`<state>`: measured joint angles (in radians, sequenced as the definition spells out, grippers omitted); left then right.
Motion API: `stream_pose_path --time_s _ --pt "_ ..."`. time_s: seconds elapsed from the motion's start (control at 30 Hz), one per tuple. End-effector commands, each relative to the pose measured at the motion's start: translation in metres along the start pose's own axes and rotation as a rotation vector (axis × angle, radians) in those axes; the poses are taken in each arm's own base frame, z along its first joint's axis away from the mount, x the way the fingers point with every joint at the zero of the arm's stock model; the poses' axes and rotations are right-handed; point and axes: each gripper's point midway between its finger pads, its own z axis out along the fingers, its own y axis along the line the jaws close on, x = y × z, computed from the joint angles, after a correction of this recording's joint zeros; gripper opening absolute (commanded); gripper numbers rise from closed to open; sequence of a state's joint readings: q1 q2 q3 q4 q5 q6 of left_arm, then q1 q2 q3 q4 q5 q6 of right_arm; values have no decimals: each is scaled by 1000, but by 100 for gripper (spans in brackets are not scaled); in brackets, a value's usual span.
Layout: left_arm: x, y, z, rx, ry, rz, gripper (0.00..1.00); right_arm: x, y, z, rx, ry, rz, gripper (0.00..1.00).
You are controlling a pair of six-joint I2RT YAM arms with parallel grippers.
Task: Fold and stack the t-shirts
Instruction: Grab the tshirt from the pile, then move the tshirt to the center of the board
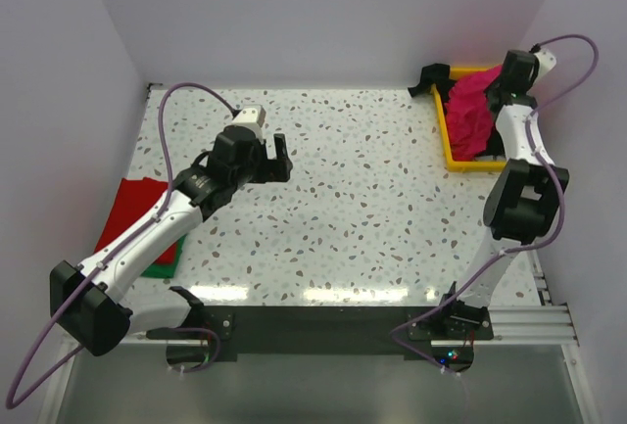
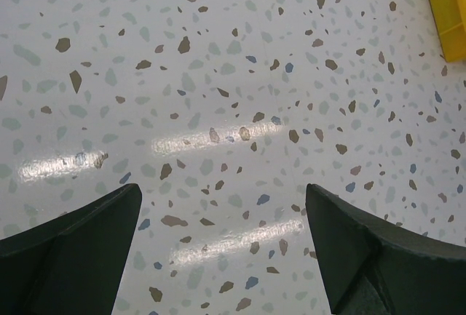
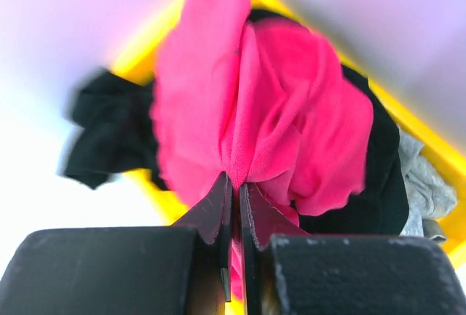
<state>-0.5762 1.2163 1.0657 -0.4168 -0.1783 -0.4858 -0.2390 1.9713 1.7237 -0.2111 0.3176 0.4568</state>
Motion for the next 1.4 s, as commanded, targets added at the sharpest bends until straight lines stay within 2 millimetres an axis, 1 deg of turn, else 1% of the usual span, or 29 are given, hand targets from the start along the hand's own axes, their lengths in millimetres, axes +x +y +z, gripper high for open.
stream_pose_path --time_s 0.0,0.1,0.13,0.2,0.33,0.37,0.43,0.47,0.53,0.57,0.67,0.7,0.73,0.8,0.83,0.9,0.93,1.0,1.03,1.07,1.1,1.13,1.17,1.2,1.23,1.27,1.3,1.33,1.37 --pt "-4 -3 0 16 -10 8 100 -61 20 -43 -102 -134 74 0" --pt "-5 -3 0 16 -12 5 100 -71 26 -59 -143 -143 88 0" --pt "-5 -4 0 19 -12 2 100 -81 30 -71 -167 -162 99 0" --pt "-6 -4 0 20 -13 1 100 -88 33 -82 -192 -172 109 0" --pt "-7 -4 0 21 -16 4 100 -115 39 -114 -244 -232 143 0" --pt "-8 -4 -1 17 -18 4 100 -130 40 -131 -266 -266 158 0" --pt "-10 -4 -2 15 -22 6 100 -147 47 -151 -313 -305 173 0" --pt "-11 -4 -3 15 -24 6 100 -160 48 -168 -339 -335 184 0" --pt "-14 -4 -5 14 -31 5 100 -178 54 -192 -392 -376 204 1" --pt "-16 -4 -6 14 -34 5 100 -191 58 -214 -437 -407 212 1" --pt "-19 -5 -8 14 -41 2 100 -208 66 -249 -516 -453 243 1" --pt "-21 -5 -10 14 -48 1 100 -217 67 -269 -549 -480 254 1" --pt "-23 -3 -11 4 -51 1 100 -220 70 -281 -583 -489 270 1" --pt "-26 -2 -14 -2 -60 -3 100 -224 79 -302 -653 -498 278 1" --pt "-28 -2 -16 -2 -67 -4 100 -226 86 -322 -705 -508 290 1" --pt "-31 -2 -19 -8 -76 -10 100 -226 95 -340 -753 -512 296 1" --pt "-32 -1 -20 -8 -80 -14 100 -222 107 -358 -807 -505 300 1" --pt "-32 -2 -22 -6 -84 -24 100 -211 121 -372 -861 -482 300 1" --pt "-32 -1 -22 -6 -82 -25 100 -203 133 -387 -914 -460 310 1" --pt "-32 -2 -23 -6 -86 -32 100 -185 143 -387 -937 -413 305 1" --pt "-32 -1 -23 -8 -85 -35 100 -174 160 -402 -1003 -393 310 1" --pt "-33 0 -24 -14 -89 -39 100 -163 168 -405 -1028 -365 306 1" --pt "-33 1 -24 -15 -90 -44 100 -142 179 -400 -1039 -315 293 1" --pt "-32 2 -24 -19 -92 -47 100 -120 197 -411 -1090 -266 279 1" --pt "-31 3 -24 -24 -93 -50 100 -103 207 -408 -1095 -230 263 1" --pt "-31 3 -23 -26 -92 -52 100 -74 223 -393 -1084 -164 231 1" --pt "-29 3 -21 -28 -87 -57 100 -49 238 -397 -1105 -107 206 4" --pt "-29 2 -20 -25 -85 -60 100 -32 248 -392 -1105 -71 186 7" --pt "-26 2 -16 -29 -74 -67 100 2 268 -370 -1089 1 141 13"
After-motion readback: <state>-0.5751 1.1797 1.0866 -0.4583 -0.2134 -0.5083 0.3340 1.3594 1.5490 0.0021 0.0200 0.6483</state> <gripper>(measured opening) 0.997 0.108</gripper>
